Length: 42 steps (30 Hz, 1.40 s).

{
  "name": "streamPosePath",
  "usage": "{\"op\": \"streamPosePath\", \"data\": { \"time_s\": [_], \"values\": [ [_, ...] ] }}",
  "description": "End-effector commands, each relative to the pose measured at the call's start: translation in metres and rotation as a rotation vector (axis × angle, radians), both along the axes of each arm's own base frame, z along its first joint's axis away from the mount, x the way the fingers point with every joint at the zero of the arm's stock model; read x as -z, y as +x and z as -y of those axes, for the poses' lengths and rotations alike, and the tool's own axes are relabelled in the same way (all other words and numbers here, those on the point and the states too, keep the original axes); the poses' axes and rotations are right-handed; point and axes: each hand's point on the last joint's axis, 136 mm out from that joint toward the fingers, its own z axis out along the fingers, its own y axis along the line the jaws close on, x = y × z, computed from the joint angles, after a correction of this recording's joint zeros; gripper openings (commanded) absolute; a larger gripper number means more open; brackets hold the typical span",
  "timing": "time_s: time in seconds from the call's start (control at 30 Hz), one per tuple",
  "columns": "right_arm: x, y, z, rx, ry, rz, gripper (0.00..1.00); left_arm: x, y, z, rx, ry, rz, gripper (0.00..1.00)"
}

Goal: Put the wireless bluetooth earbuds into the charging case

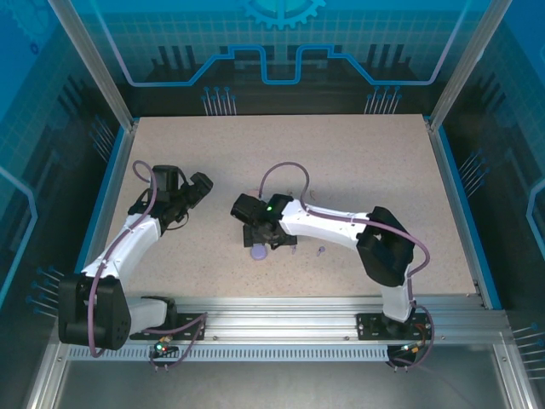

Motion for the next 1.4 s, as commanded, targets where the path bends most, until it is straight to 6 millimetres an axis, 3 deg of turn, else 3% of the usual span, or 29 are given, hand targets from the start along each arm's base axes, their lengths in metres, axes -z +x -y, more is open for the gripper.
{"op": "streamPosePath", "data": {
  "time_s": [0.0, 0.37, 0.8, 1.07, 1.37],
  "values": [
    [0.015, 0.01, -0.002, 0.047, 0.001, -0.042, 0.96, -0.013, 0.002, -0.002, 0.002, -0.006, 0.01, 0.99],
    [0.031, 0.014, -0.019, 0.049, -0.024, -0.069, 0.97, -0.016, 0.004, -0.001, 0.0, -0.014, 0.017, 0.99],
    [0.044, -0.008, -0.015, -0.03, -0.108, -0.077, 0.96, -0.019, 0.003, 0.0, -0.003, -0.026, 0.025, 0.99],
    [0.057, -0.025, -0.003, -0.046, -0.147, -0.099, 0.97, -0.019, 0.002, 0.002, -0.004, -0.037, 0.024, 0.99],
    [0.055, -0.03, 0.012, -0.041, -0.172, -0.093, 0.97, -0.02, -0.001, 0.002, -0.007, -0.043, 0.032, 0.99]
  ]
}}
